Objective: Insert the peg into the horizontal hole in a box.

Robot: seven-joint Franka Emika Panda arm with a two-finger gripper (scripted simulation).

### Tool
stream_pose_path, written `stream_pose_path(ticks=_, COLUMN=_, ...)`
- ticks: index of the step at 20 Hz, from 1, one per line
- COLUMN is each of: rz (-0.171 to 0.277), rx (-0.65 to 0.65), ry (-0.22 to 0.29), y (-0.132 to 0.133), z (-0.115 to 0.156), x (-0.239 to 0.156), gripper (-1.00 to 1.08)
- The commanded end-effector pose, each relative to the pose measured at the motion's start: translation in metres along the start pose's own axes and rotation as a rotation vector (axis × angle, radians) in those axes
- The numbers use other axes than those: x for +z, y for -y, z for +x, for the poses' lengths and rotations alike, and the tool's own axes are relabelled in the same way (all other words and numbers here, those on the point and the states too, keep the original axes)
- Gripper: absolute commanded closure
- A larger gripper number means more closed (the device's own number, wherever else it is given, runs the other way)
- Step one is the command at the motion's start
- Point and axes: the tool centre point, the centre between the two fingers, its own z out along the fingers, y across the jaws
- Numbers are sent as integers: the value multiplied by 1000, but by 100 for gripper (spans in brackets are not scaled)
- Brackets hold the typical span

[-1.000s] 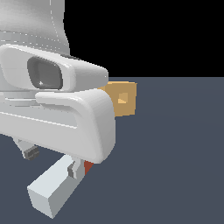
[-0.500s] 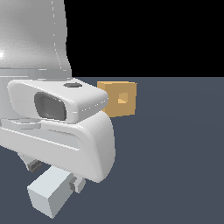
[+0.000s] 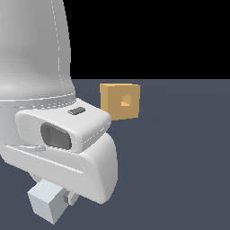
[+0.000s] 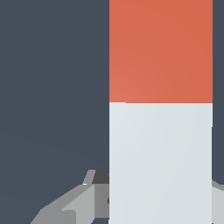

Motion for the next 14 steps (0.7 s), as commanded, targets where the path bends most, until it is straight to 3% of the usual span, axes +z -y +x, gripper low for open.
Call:
stream_pose_path(ticks=1, rz=0, rx=0, ry=0, y=0, z=0, x=0, gripper=108)
stream_pose_path(ticks=14, rz=-1, rx=-16, ry=0, y=-5, z=6, x=-2, gripper=108)
